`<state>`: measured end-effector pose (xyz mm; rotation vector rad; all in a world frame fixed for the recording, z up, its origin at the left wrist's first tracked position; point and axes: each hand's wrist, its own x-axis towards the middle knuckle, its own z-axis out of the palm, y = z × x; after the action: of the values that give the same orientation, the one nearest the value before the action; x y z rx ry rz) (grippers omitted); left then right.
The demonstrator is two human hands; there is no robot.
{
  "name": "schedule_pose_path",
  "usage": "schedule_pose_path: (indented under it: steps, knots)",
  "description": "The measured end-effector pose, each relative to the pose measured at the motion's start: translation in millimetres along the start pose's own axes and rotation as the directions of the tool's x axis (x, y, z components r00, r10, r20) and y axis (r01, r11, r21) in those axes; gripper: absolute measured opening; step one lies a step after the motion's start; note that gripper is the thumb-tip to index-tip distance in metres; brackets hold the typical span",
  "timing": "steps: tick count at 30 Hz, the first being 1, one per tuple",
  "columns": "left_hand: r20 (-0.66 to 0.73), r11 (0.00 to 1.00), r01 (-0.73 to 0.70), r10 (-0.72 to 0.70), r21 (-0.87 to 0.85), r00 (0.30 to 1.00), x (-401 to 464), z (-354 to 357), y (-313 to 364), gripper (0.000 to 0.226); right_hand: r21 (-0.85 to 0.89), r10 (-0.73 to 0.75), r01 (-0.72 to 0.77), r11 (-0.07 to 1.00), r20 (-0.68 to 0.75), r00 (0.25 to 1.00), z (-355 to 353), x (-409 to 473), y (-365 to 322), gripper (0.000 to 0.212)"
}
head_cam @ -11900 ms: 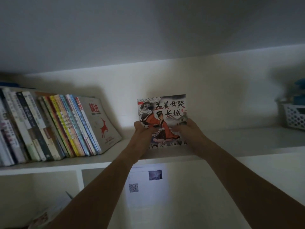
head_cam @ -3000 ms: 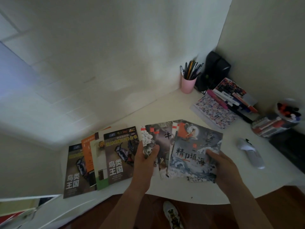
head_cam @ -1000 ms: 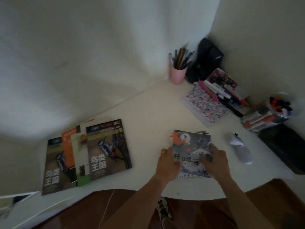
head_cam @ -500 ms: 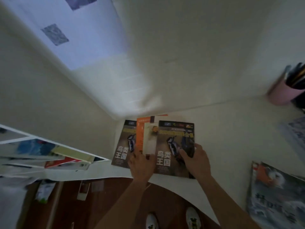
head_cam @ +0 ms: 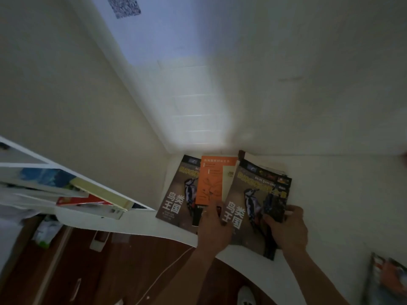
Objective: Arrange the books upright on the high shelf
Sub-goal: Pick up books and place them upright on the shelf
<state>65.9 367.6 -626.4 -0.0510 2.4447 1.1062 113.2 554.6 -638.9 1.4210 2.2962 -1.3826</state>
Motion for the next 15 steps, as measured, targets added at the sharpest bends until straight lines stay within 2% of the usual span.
schedule_pose_path:
  steps: [6,11,15]
  knots:
    - [0.062,0.98,0.1,-0.091,-0.172,0.994,10,-2,3,0.043,0.213,0.066,-0.099,0.972,0.156,0.985,-26,16,11,0.034]
    - [0.053,0.976,0.155,-0.149,-0.153,0.987,18,1,11,0.016,0.326,0.115,-0.175,0.929,0.194,0.974,-49,17,28,0.033]
    - [0.03,0.957,0.18,-0.178,-0.228,0.984,20,6,17,0.018,0.394,0.148,-0.234,0.889,0.235,0.961,-65,16,33,0.027]
